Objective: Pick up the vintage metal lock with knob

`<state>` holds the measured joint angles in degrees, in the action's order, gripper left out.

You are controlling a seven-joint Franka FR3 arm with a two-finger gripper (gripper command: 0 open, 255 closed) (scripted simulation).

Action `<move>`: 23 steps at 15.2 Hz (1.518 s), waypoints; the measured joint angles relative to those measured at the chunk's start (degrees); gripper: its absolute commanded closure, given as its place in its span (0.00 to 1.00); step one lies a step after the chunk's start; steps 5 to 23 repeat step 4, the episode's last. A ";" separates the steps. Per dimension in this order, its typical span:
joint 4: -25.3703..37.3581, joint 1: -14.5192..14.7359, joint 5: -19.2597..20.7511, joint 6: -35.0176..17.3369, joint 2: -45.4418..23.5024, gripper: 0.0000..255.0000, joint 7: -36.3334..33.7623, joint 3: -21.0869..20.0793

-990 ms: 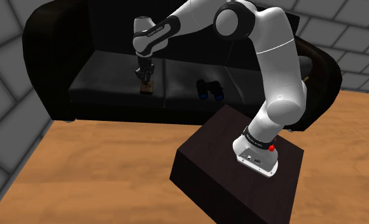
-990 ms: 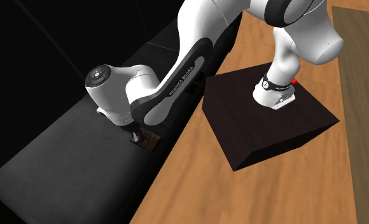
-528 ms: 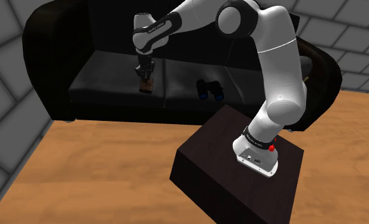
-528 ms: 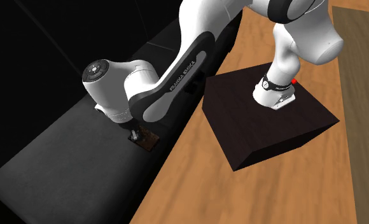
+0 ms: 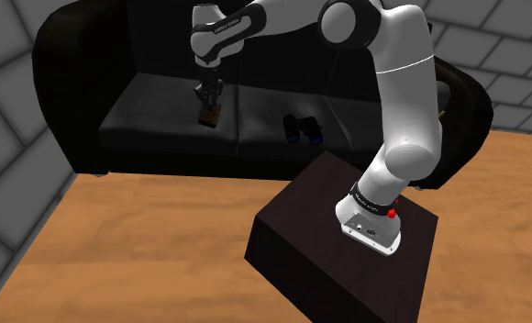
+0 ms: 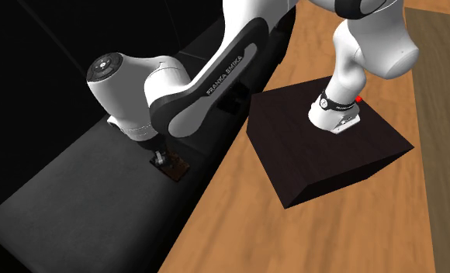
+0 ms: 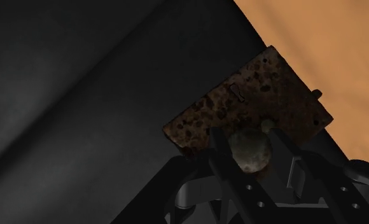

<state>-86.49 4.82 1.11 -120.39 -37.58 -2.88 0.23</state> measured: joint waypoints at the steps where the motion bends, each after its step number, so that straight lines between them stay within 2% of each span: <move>1: -0.05 0.00 0.00 0.48 0.52 1.00 0.01 0.00; 4: 0.55 -0.04 -0.01 2.04 1.50 1.00 0.10 0.01; 23: 0.55 -0.04 -0.01 2.04 1.50 1.00 0.10 0.01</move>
